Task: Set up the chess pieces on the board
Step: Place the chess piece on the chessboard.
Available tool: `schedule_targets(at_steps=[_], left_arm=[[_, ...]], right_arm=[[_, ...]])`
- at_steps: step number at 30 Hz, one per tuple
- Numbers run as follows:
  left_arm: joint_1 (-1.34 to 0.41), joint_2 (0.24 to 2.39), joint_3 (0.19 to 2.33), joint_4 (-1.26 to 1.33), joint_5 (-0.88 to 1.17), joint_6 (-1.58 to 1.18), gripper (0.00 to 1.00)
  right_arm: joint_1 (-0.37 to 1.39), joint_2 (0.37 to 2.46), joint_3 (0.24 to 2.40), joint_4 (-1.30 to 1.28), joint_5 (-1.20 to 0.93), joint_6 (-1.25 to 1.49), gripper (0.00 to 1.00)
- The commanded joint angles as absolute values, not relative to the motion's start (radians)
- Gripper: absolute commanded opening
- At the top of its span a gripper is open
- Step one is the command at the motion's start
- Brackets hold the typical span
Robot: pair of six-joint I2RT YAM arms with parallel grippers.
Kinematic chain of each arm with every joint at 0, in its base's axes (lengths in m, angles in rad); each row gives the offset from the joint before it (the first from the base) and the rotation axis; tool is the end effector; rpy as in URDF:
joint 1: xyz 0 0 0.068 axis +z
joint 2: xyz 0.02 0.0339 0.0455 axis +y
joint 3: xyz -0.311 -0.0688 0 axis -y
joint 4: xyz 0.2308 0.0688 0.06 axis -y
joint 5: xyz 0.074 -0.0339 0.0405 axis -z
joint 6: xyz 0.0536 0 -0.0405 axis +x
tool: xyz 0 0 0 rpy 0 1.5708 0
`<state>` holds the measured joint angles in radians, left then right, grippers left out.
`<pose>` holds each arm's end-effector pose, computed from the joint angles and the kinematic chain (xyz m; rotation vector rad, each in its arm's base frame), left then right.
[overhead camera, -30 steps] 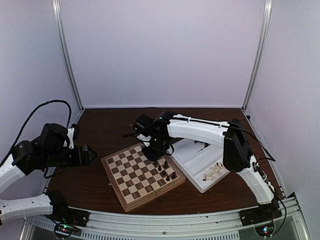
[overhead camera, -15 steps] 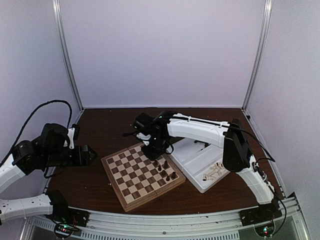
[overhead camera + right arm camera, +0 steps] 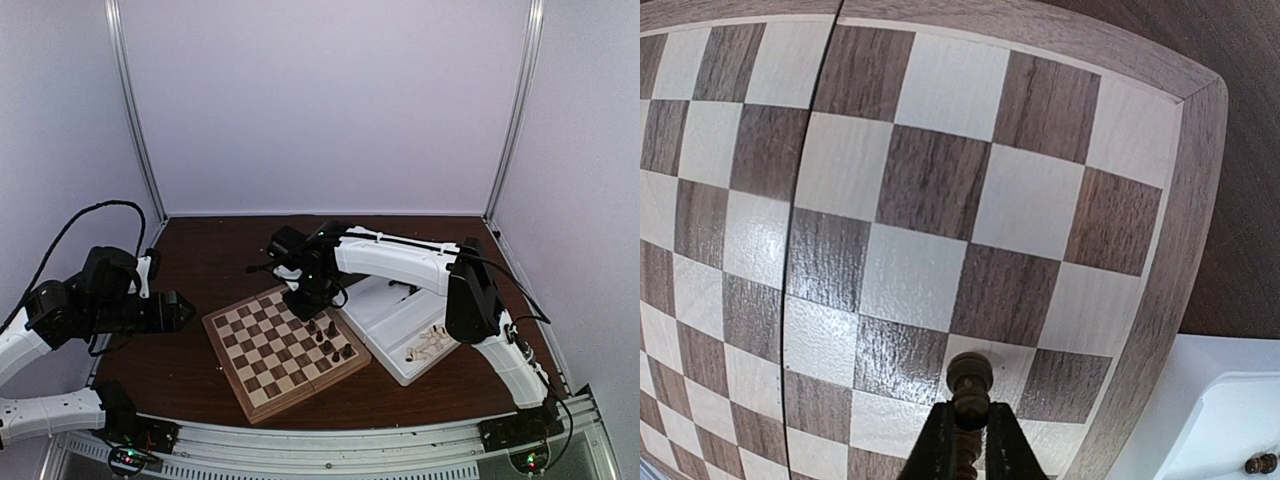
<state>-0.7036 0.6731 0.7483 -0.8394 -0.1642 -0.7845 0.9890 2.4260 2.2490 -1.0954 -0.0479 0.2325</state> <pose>0.0774 -0.0542 0.2968 -0.1803 2.3819 -0.5454 0.2891 0.4442 0.2141 -1.0839 2.6991 0.3078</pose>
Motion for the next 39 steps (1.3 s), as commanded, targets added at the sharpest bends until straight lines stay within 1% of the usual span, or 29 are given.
schedule_targets(at_steps=[1,23,28,35,39], left_arm=[[-0.699,0.676,0.775,-0.819,-0.154,-0.773,0.78],[-0.699,0.671,0.77,-0.819,-0.152,-0.769,0.78],[-0.699,0.671,0.768,-0.819,-0.152,-0.768,0.78],[-0.699,0.673,0.772,-0.819,-0.151,-0.766,0.78],[-0.699,0.67,0.783,-0.819,-0.145,-0.739,0.81]], right_arm=[[0.983,2.427,2.27,-1.118,-0.031,0.233,0.09],[0.98,2.424,2.27,-1.135,-0.012,0.232,0.11],[0.98,2.425,2.27,-1.134,-0.011,0.232,0.16],[0.98,2.404,2.269,-1.112,-0.021,0.227,0.35],[0.98,2.367,2.257,-1.078,-0.011,0.225,0.38]])
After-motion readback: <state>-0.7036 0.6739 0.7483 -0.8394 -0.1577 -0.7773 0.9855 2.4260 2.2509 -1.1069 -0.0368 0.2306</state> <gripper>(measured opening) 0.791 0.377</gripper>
